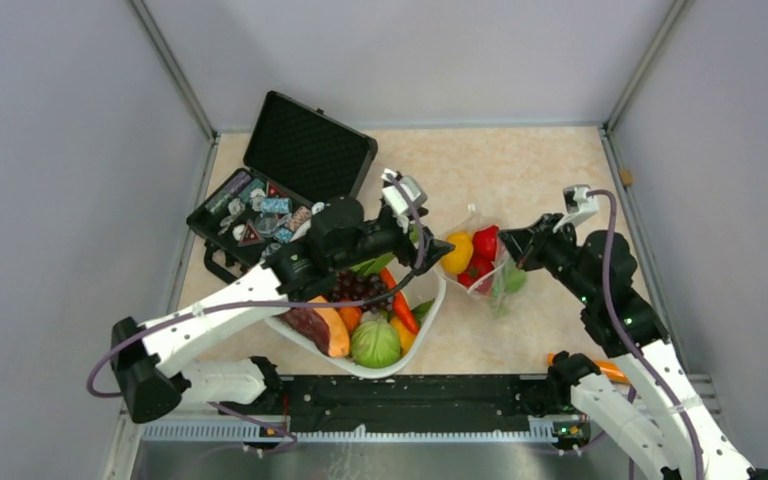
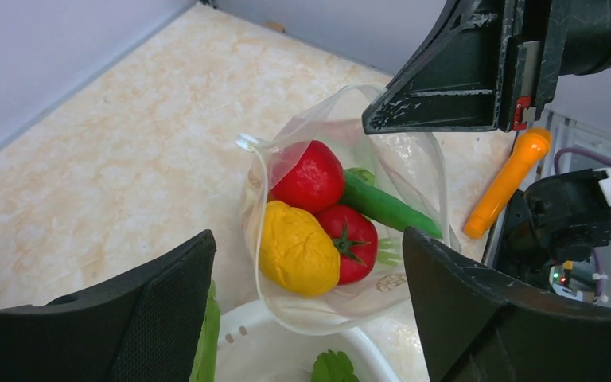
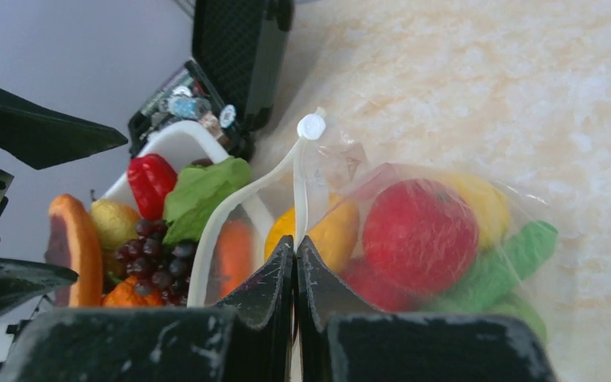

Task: Place the food in the zip-top bag and seal the zipper

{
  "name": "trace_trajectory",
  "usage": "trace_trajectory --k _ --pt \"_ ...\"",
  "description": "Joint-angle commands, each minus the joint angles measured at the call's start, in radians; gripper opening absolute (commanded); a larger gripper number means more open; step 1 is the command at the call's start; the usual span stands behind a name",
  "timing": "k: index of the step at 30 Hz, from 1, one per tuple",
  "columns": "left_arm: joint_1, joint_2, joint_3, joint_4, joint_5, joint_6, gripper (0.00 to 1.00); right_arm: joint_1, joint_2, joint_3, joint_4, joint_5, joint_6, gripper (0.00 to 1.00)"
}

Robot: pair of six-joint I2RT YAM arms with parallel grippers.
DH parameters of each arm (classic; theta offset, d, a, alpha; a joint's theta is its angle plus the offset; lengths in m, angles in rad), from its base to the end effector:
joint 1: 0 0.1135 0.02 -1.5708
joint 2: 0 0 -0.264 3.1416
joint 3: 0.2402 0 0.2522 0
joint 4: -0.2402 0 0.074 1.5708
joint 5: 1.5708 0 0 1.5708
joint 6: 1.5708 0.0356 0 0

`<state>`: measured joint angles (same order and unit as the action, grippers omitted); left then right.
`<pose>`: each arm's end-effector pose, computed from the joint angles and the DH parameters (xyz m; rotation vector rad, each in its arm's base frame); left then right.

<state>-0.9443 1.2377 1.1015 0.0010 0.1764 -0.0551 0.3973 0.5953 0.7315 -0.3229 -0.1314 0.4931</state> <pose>0.1665 -0.2407 0.3745 0.8902 1.5488 -0.8835 0.1304 0.0598 0.3340 -0.0119 1.8190 0.7561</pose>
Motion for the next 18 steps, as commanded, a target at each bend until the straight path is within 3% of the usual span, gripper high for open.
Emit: trace_trajectory --k 1,5,8,12,16,18 --pt "-0.001 -0.177 -0.063 0.078 -0.106 0.000 0.93 0.004 -0.084 0.101 0.156 -0.055 -0.036 0.00" --pt "0.001 -0.259 -0.118 0.026 -0.167 0.042 0.93 0.003 -0.151 0.014 0.221 0.122 0.016 0.00" --pt "0.002 -0.244 -0.098 -0.113 -0.158 0.078 0.97 0.003 -0.048 0.039 0.071 0.144 -0.024 0.00" --pt "0.002 -0.240 -0.112 -0.193 -0.119 0.059 0.97 0.003 0.160 0.202 -0.178 0.175 -0.101 0.00" --pt "0.004 -0.279 -0.166 -0.161 -0.136 0.022 0.99 0.003 0.080 0.151 0.039 -0.060 -0.087 0.00" --pt "0.004 -0.285 -0.168 -0.170 -0.147 0.025 0.99 0.003 0.030 0.106 0.138 -0.072 -0.052 0.00"
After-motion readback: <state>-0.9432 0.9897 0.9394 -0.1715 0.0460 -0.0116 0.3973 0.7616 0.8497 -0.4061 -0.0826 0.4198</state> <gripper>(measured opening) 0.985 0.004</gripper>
